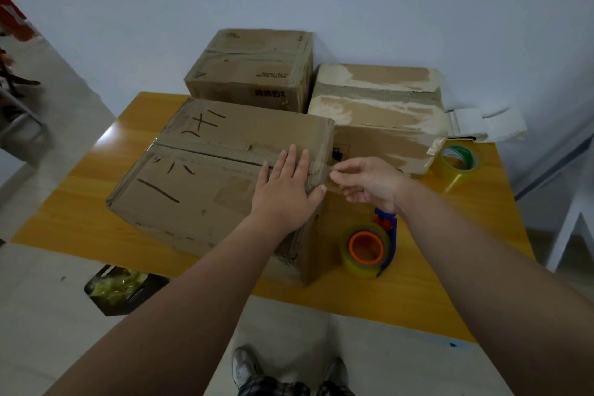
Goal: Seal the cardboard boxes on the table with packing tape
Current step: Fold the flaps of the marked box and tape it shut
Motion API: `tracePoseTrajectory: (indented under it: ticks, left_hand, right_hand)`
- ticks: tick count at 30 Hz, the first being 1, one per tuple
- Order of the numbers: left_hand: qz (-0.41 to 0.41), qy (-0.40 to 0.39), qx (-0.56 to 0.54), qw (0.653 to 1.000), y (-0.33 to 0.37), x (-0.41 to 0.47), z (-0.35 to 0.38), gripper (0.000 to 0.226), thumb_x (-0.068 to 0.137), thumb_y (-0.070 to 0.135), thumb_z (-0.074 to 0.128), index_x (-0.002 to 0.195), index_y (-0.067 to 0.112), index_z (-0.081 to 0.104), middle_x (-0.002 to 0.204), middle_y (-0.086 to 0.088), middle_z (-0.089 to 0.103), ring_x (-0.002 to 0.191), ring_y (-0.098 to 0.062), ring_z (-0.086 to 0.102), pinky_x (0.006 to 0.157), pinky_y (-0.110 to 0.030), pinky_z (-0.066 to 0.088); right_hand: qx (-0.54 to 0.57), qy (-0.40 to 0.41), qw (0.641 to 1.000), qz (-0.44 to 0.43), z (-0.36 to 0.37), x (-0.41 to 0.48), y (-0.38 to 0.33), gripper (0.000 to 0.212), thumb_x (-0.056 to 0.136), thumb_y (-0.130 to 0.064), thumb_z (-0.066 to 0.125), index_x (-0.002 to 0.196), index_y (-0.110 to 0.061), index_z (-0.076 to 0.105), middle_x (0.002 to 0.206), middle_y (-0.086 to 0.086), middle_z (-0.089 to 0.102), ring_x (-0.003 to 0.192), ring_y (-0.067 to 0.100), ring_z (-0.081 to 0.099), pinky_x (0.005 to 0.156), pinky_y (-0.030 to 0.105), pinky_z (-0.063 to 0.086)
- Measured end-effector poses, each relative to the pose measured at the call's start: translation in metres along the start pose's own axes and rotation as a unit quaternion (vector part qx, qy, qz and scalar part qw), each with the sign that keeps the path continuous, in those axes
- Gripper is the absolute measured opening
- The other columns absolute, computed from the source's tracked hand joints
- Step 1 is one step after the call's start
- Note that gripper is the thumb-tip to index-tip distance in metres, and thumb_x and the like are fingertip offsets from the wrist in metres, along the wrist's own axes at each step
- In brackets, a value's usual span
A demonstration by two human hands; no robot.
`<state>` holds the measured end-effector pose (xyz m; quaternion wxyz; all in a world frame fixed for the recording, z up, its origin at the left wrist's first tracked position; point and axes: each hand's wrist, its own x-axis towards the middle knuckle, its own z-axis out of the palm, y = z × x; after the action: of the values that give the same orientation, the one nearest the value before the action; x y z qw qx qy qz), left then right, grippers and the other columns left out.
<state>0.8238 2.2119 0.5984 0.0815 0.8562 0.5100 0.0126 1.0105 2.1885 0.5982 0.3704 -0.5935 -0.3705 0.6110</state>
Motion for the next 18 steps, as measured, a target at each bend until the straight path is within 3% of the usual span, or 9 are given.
tracePoseTrajectory:
  ticks: [3,7,12,16,18]
  left_hand:
    - [0.016,-0.039,-0.004,0.999,-0.004,0.002,-0.005,0.077,0.091,0.054,0.031,0.15,0.023,-0.007,0.158,-0.004,-0.012,0.145,-0.017,-0.01,0.114,-0.04,-0.007]
    - [0.046,-0.06,0.001,0.997,-0.013,0.002,-0.011,0.083,0.089,0.062,0.031,0.15,0.024,-0.01,0.158,-0.001,-0.015,0.144,-0.014,-0.011,0.114,-0.036,-0.008]
    - [0.077,-0.066,-0.025,0.995,-0.023,0.0,-0.012,0.079,0.089,0.068,0.02,0.15,0.024,-0.004,0.158,0.002,-0.012,0.143,-0.01,-0.011,0.112,-0.031,-0.01]
    - [0.078,-0.019,-0.026,0.996,-0.038,-0.005,-0.014,0.064,0.095,0.057,0.018,0.15,0.028,0.004,0.158,0.001,-0.007,0.144,-0.014,-0.008,0.108,-0.028,-0.011]
    - [0.062,-0.005,0.013,0.998,-0.042,-0.009,-0.012,0.066,0.092,0.062,0.012,0.15,0.032,0.0,0.158,0.001,-0.009,0.144,-0.018,-0.01,0.111,-0.035,-0.012]
  right_hand:
    - [0.044,0.058,0.997,-0.018,0.003,-0.001,0.006,0.04,0.075,-0.013,0.078,0.109,-0.015,0.056,0.079,0.007,0.066,0.059,0.01,0.06,0.053,0.021,0.05]
    - [0.046,0.139,0.989,-0.027,0.018,0.002,0.025,0.034,0.078,-0.018,0.078,0.101,-0.017,0.054,0.084,0.005,0.06,0.062,0.012,0.056,0.054,0.023,0.048]
    - [0.111,0.188,0.975,-0.035,0.048,0.009,0.048,0.032,0.079,-0.025,0.076,0.1,-0.024,0.053,0.101,0.005,0.062,0.088,0.02,0.061,0.067,0.03,0.048]
    - [0.021,0.317,0.944,-0.087,0.059,0.002,0.046,0.035,0.085,-0.03,0.069,0.114,-0.023,0.052,0.102,-0.01,0.055,0.098,0.01,0.057,0.067,0.015,0.042]
    - [0.079,0.264,0.951,-0.141,0.07,-0.008,0.039,0.05,0.092,-0.044,0.054,0.137,-0.024,0.045,0.122,-0.015,0.053,0.115,0.001,0.05,0.087,0.015,0.042]
